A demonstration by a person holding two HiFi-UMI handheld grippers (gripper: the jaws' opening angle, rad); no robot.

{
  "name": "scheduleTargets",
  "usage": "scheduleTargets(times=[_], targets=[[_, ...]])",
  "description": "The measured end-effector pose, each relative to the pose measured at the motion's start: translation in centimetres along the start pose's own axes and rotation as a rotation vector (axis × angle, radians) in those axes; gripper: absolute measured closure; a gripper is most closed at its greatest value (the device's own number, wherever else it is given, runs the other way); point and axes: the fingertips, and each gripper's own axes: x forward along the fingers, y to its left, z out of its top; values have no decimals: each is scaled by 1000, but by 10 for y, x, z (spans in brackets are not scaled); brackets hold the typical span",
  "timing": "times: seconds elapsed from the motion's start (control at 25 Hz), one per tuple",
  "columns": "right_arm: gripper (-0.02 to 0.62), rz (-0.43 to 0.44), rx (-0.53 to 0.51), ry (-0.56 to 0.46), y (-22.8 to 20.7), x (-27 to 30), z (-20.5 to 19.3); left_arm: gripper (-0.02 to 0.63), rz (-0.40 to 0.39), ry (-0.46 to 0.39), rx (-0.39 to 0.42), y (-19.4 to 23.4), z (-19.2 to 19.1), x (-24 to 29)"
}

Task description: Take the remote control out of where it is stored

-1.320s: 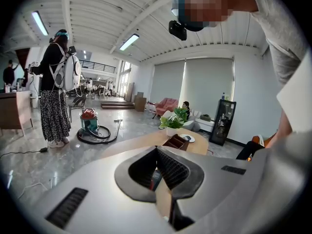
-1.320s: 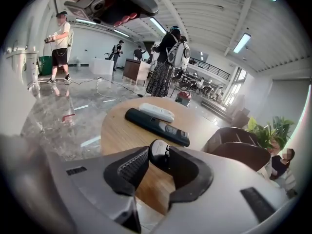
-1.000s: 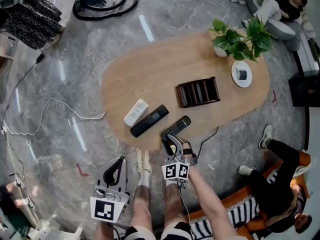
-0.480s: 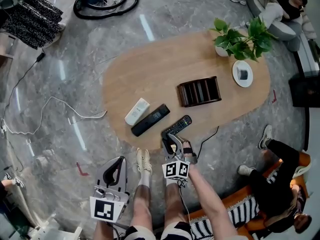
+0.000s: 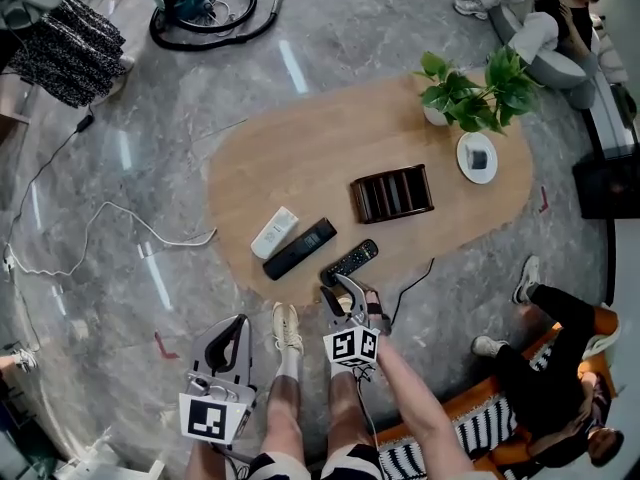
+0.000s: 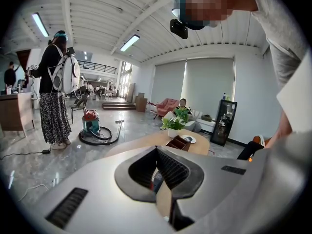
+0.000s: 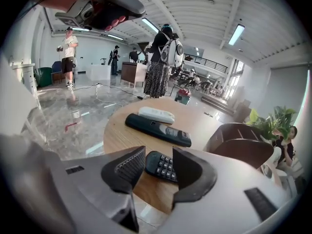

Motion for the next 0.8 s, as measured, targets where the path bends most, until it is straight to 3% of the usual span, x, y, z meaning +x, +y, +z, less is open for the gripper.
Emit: scheduleTargets(times=[0.32, 0.6, 0.8], targets=[[440, -39, 221, -65, -53, -47, 50, 601, -24, -34, 5, -9, 41, 8], [577, -124, 297, -174, -101, -96, 105, 601, -49, -70, 29, -23, 89, 10], [588, -153, 341, -219, -129, -124, 141, 601, -65, -83, 45, -29, 123, 3]])
